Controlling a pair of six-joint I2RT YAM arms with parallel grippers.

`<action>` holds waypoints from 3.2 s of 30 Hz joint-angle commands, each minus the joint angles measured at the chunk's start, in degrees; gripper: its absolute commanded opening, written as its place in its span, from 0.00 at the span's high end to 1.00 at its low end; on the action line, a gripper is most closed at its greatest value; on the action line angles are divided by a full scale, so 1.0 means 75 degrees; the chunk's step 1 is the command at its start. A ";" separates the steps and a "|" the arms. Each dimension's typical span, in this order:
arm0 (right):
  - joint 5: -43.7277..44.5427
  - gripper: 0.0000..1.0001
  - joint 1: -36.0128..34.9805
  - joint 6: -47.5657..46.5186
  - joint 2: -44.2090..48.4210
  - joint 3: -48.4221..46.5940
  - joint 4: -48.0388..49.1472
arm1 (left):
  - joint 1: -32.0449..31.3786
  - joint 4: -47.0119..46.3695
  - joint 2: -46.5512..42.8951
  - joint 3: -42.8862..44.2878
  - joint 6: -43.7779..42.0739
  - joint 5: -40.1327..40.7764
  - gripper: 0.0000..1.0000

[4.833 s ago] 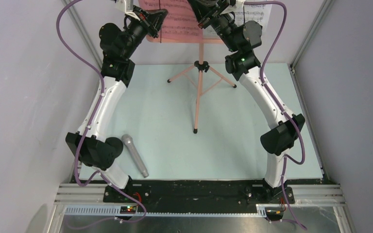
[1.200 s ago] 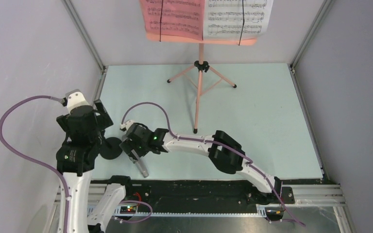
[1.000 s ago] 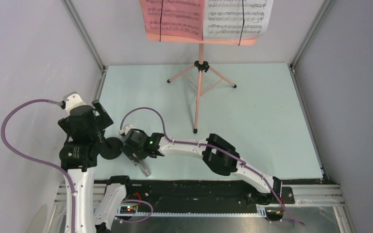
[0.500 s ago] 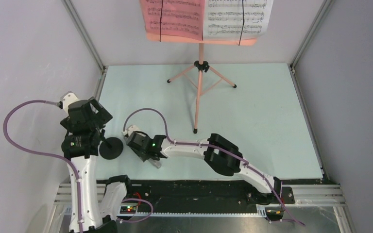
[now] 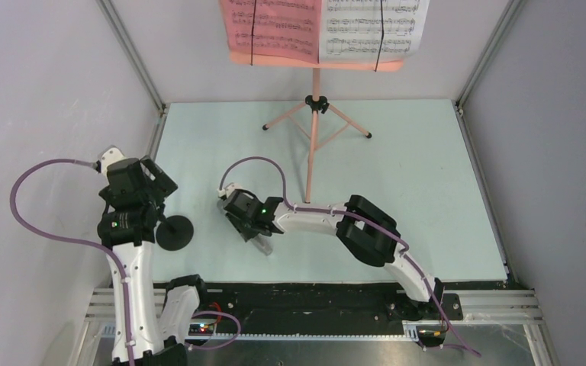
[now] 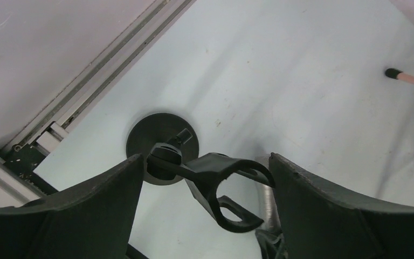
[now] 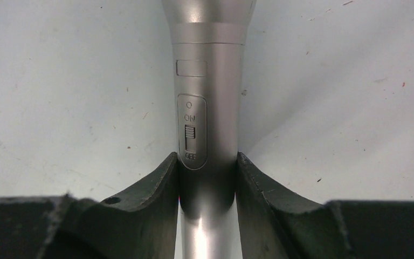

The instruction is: Set up the instrument practice props

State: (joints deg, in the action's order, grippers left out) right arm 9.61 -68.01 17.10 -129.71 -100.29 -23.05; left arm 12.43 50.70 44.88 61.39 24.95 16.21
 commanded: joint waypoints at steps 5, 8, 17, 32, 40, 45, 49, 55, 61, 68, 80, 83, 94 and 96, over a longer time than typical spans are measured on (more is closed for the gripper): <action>-0.0394 0.79 0.0051 0.0139 0.0731 0.0348 0.0212 | 0.0194 -0.0095 0.0312 -0.0130 -0.0165 0.0169 0.31; -0.0435 0.79 0.0105 0.0209 0.0895 0.0524 0.0233 | 0.0193 -0.0221 0.0359 -0.0103 -0.0312 -0.0031 0.38; -0.0505 0.80 0.0245 0.0395 0.1505 0.0798 0.0035 | 0.0143 -0.0236 0.0245 0.0118 -0.0401 -0.1778 0.42; -0.0104 0.82 0.0547 0.0951 0.3669 0.2591 -0.0074 | -0.1939 -0.0172 0.0193 0.0338 0.0250 -0.2497 0.45; 0.0826 0.82 0.0572 0.1064 0.5320 0.3342 -0.0453 | -0.3463 -0.0208 0.0522 0.0474 0.0711 -0.1911 0.45; 0.1299 0.82 0.0778 0.1321 0.6481 0.4223 -0.0213 | -0.4211 -0.0550 0.0613 0.0246 0.1689 -0.1393 0.45; 0.1490 0.82 0.1017 0.1448 0.7112 0.4628 0.0033 | -0.5068 -0.1041 0.0730 0.0224 0.2021 -0.0868 0.44; 0.1387 0.82 0.1370 0.1538 0.7503 0.4706 0.0186 | -0.5940 -0.1073 0.1201 0.0381 0.1921 -0.0556 0.38; 0.1117 0.86 0.1527 0.1780 0.7614 0.4712 0.0295 | -0.5966 -0.1128 0.1282 0.0575 0.1300 -0.0406 0.23; 0.0444 0.86 0.1586 0.1875 0.7606 0.4655 0.0751 | -0.5967 -0.1252 0.1379 0.1119 0.0424 -0.0273 0.01; -0.1484 0.85 0.1953 0.2003 0.8018 0.4612 0.2383 | -0.5966 -0.1245 0.0491 0.2512 0.0054 -0.0291 0.00; -0.2674 0.86 0.2272 0.2186 0.8194 0.4613 0.3437 | -0.5969 -0.1419 0.0349 0.2791 0.0115 -0.1521 0.00; -0.5622 0.83 0.2666 0.2598 0.8357 0.4443 0.5134 | -0.5981 -0.4365 0.0982 0.2354 0.0779 -0.4296 0.00; -0.5941 0.82 0.2679 0.2733 0.8316 0.4437 0.5355 | -0.5988 -0.4793 0.1217 0.2396 0.0817 -0.4653 0.00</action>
State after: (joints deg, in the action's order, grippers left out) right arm -25.65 -48.34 35.51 -67.59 -64.79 9.37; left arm -32.10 25.34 51.44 79.79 29.78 -11.25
